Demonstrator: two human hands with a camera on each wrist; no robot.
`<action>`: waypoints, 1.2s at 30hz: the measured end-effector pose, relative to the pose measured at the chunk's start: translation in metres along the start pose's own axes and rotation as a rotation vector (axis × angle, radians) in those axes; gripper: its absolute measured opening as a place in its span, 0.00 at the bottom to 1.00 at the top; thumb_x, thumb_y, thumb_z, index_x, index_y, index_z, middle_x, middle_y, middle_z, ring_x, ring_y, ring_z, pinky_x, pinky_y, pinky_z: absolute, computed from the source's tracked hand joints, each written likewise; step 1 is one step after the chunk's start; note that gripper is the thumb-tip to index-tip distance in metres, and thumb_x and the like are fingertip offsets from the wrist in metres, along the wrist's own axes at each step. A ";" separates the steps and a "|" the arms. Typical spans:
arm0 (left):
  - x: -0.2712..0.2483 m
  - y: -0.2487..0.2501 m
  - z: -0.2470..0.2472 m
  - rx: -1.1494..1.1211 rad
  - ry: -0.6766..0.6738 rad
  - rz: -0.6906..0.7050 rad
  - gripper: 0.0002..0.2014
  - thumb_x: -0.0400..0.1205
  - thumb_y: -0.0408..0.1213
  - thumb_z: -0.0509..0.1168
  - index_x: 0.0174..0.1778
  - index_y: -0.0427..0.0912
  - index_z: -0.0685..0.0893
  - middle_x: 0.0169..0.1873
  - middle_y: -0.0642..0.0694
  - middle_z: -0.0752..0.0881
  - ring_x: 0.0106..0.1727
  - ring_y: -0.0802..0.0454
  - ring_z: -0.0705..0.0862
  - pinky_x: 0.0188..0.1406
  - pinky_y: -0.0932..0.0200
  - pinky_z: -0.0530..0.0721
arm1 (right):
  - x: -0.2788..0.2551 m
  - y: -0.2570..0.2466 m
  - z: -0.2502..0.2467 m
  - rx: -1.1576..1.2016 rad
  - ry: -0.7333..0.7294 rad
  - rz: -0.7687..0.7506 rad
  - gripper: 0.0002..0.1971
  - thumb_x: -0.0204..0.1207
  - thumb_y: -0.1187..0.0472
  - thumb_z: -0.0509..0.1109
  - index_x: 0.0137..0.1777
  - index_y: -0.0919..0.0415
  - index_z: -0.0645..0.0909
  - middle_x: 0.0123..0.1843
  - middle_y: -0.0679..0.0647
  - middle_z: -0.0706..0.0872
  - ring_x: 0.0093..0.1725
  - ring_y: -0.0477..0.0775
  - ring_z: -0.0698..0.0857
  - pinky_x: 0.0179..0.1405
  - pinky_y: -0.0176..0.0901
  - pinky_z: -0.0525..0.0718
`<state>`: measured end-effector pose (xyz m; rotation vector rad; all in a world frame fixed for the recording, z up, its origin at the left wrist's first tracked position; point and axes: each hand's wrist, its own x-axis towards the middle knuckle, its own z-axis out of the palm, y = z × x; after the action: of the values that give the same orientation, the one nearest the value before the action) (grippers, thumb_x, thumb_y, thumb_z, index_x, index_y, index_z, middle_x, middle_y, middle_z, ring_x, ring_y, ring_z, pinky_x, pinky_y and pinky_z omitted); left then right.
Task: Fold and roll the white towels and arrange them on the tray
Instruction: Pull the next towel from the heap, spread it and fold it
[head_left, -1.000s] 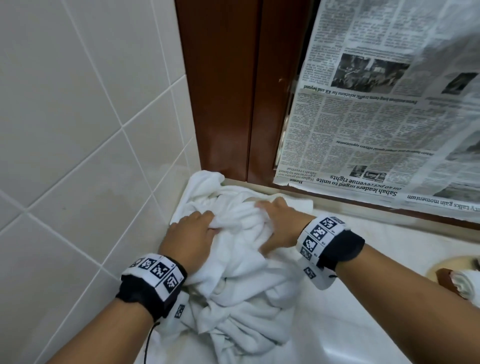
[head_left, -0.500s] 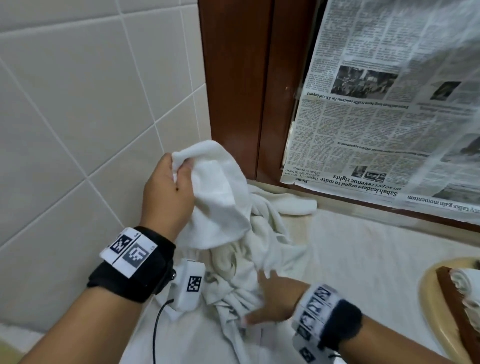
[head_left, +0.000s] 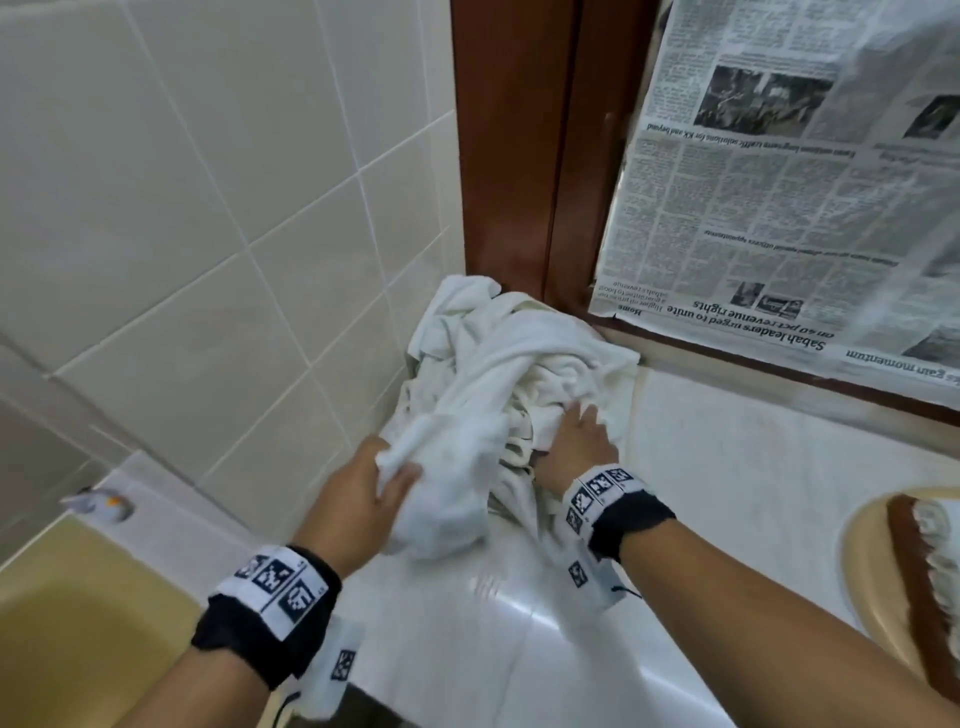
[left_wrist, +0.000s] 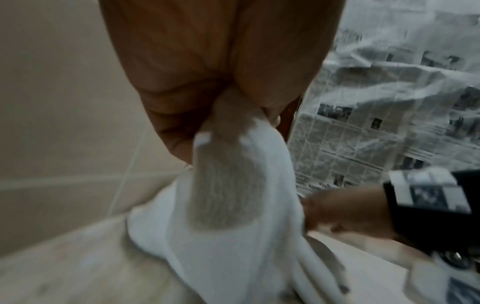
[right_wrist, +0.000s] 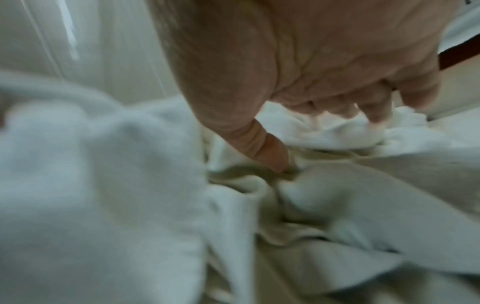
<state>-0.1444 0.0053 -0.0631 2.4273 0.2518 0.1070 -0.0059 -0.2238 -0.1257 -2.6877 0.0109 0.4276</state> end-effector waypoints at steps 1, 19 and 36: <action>-0.007 0.002 0.009 -0.049 -0.035 0.024 0.16 0.81 0.60 0.58 0.50 0.50 0.73 0.35 0.53 0.84 0.37 0.54 0.82 0.32 0.65 0.73 | -0.011 -0.001 -0.002 0.057 0.056 -0.124 0.57 0.73 0.47 0.72 0.86 0.51 0.30 0.89 0.56 0.39 0.87 0.62 0.53 0.81 0.62 0.64; 0.062 0.039 0.128 0.623 -0.514 0.272 0.42 0.75 0.63 0.68 0.83 0.68 0.54 0.85 0.50 0.31 0.85 0.41 0.49 0.79 0.34 0.60 | -0.063 0.034 -0.251 0.233 0.928 -0.580 0.13 0.70 0.72 0.71 0.55 0.64 0.83 0.56 0.62 0.77 0.50 0.52 0.74 0.48 0.38 0.72; 0.234 0.006 0.188 0.847 -0.498 0.303 0.32 0.84 0.66 0.47 0.84 0.65 0.48 0.86 0.47 0.34 0.86 0.39 0.35 0.83 0.35 0.41 | -0.184 0.179 -0.030 0.060 -0.102 0.051 0.40 0.80 0.57 0.64 0.87 0.41 0.47 0.72 0.53 0.72 0.60 0.57 0.83 0.57 0.48 0.80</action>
<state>0.1119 -0.0688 -0.2001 3.1937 -0.3794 -0.5775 -0.1854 -0.4103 -0.1164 -2.6082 0.0620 0.5710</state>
